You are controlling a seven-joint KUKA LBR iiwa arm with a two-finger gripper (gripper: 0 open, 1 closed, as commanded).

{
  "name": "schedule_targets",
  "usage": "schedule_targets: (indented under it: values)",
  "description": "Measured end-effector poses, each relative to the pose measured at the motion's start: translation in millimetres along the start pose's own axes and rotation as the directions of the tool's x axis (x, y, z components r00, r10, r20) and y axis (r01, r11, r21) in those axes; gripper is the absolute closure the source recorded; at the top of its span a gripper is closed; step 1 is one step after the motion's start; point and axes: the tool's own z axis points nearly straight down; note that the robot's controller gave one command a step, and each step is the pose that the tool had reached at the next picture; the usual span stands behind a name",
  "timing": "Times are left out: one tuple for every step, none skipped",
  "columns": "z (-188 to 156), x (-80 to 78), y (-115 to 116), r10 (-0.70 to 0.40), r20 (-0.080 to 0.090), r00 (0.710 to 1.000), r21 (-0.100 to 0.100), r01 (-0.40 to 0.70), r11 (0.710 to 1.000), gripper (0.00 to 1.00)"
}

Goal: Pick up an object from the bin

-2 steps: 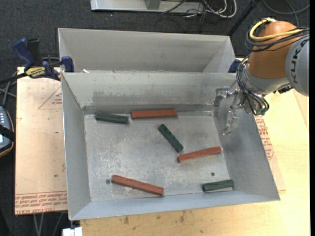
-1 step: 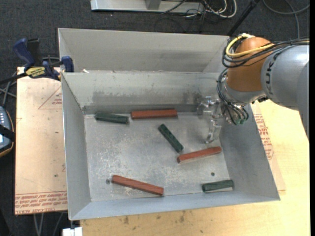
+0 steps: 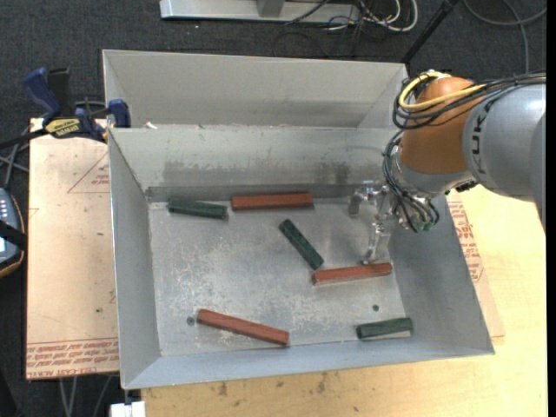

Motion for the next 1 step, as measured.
schedule_targets:
  values:
    - [0.3, -3.8, 23.2, 0.017, 0.003, 1.0, 0.001, -0.017, 1.0, 0.0]
